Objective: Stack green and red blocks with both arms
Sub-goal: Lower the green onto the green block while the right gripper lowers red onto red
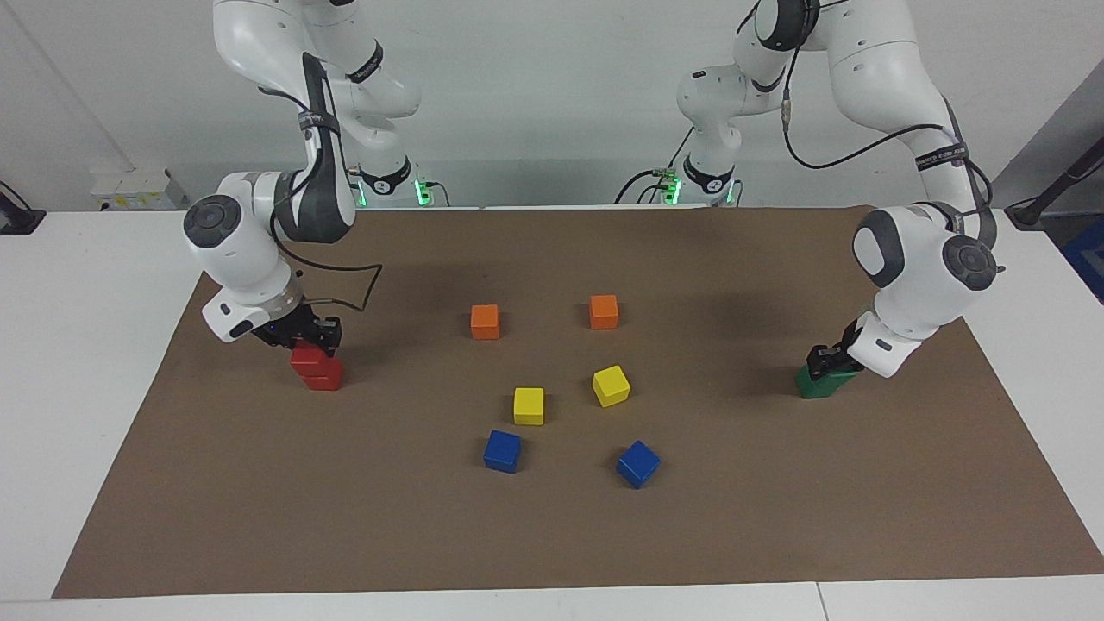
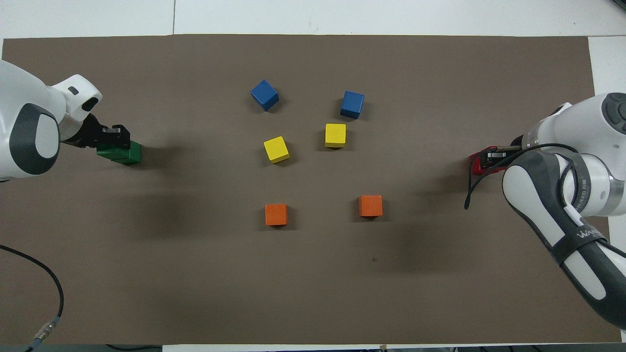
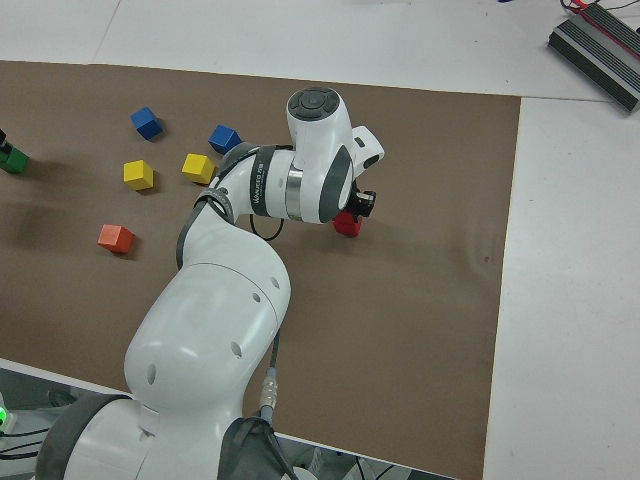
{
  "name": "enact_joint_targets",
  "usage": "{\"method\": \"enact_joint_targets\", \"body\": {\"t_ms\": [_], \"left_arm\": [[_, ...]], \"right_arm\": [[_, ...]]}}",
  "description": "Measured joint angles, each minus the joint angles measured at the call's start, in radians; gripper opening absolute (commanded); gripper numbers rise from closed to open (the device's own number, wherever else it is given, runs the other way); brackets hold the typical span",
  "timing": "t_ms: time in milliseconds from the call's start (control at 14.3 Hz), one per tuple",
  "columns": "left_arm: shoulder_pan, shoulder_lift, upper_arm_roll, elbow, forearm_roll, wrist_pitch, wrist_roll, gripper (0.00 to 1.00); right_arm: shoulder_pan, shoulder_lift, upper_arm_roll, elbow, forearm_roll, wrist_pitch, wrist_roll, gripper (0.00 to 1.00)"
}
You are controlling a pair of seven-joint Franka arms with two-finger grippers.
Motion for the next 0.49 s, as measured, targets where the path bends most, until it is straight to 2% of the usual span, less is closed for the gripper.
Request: {"method": "enact_joint_targets", "body": {"t_ms": [488], "left_arm": [[0.000,-0.006,0.000,0.000,0.000,0.003,-0.001,1.00]], "right_arm": [[0.000,0.000,0.000,-0.001,0.000,0.000,0.000,0.00]]}}
